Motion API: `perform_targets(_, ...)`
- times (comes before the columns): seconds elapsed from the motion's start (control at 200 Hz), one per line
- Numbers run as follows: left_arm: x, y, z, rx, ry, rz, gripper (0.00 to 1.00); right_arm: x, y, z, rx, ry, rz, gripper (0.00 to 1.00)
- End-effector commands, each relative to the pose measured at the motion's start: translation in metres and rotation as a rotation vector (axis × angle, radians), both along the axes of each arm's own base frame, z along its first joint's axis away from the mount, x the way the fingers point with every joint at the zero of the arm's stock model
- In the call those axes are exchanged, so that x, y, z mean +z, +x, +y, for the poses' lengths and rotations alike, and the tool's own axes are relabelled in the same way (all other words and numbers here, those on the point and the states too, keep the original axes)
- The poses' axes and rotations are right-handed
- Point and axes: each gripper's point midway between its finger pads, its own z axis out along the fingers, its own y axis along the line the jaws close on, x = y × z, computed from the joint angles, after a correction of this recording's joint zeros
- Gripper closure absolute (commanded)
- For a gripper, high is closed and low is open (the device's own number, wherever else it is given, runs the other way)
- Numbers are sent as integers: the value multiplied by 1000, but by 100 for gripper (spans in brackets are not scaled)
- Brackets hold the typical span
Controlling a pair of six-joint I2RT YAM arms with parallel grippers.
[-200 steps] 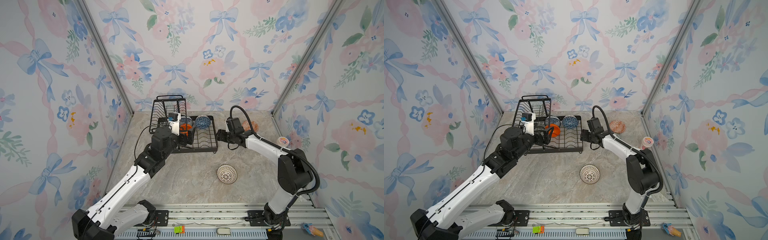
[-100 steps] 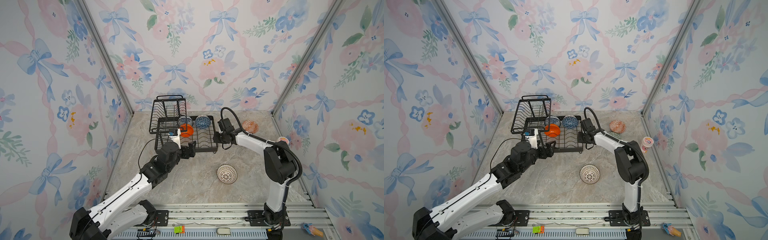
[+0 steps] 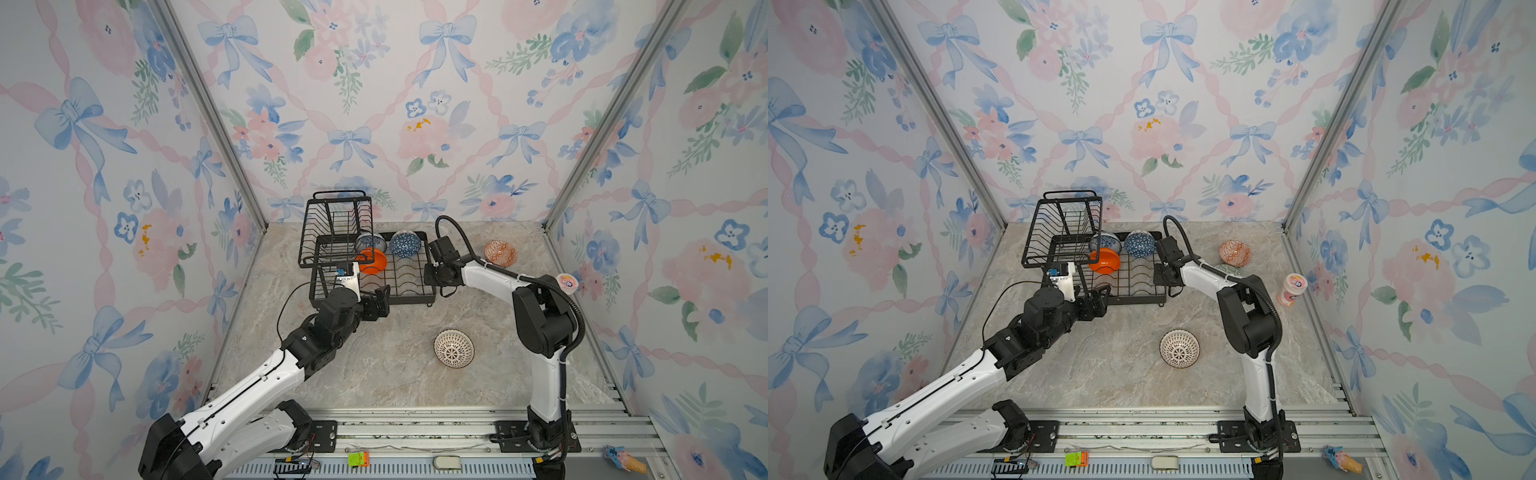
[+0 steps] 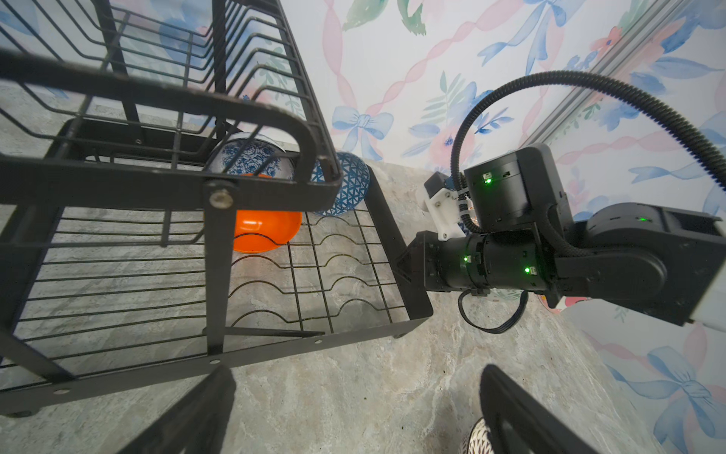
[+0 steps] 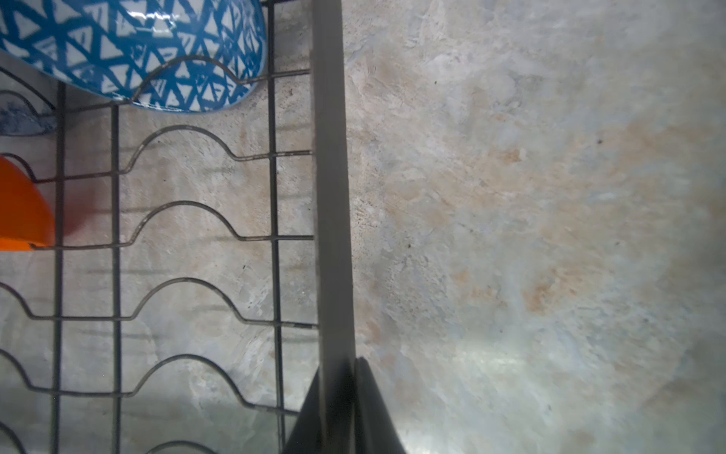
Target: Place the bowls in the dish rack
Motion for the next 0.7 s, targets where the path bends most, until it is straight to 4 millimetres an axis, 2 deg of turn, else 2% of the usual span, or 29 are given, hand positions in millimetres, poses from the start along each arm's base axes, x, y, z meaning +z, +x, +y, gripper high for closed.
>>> perform_targets(0.0, 0, 2, 0, 14, -5, -10, 2, 2, 10, -11, -41, -28, -6, 92)
perform_targets(0.195, -6, 2, -1, 12, 1, 2, 2, 3, 24, -26, -86, -10, -5, 100)
perform_targets(0.575, -13, 3, -3, 11, 13, 11, 2, 2, 44, -58, -185, -2, -8, 100)
perform_targets(0.695, -18, 2, -4, 10, 15, 17, 2, -1, 45, -61, -223, 29, -8, 100)
